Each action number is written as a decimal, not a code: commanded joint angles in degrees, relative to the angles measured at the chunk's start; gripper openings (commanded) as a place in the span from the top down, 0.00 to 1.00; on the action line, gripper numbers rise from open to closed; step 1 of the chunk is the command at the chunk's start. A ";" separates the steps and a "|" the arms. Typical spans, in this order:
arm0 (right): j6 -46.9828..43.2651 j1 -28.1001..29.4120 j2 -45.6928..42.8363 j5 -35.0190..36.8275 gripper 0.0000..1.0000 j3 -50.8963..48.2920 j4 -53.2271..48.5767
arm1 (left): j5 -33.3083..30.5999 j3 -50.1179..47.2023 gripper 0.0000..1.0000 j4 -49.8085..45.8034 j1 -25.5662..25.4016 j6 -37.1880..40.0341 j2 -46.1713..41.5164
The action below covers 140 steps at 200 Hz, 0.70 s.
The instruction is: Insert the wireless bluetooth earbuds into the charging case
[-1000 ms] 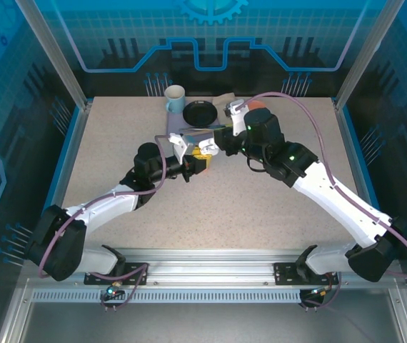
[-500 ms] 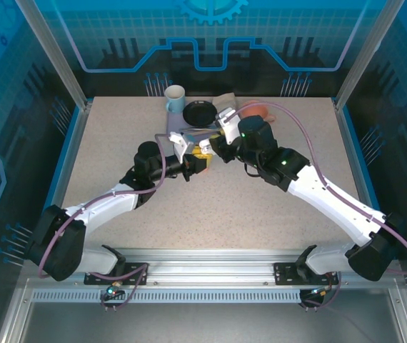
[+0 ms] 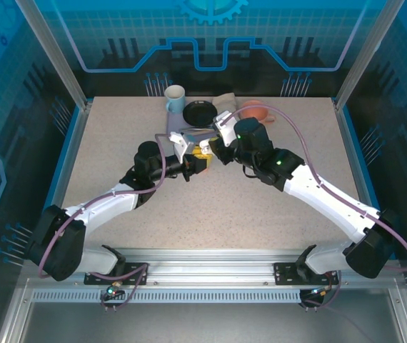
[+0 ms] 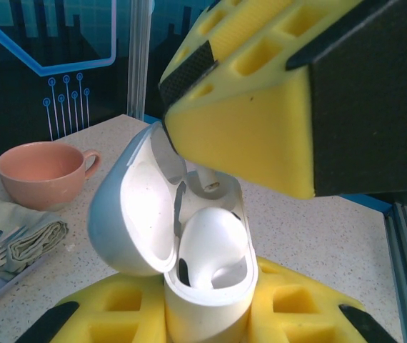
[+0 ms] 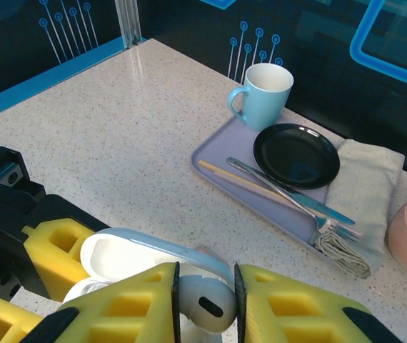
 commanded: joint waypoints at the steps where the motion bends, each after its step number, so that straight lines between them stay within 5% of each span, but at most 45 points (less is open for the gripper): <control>1: -0.29 0.04 0.31 1.04 0.75 -0.74 1.77 | 1.31 1.79 1.00 -0.13 0.41 -0.31 -0.77; 140: -3.07 1.61 -1.88 0.23 0.77 -4.02 3.18 | 1.02 2.13 1.00 -0.17 0.37 -0.01 -0.77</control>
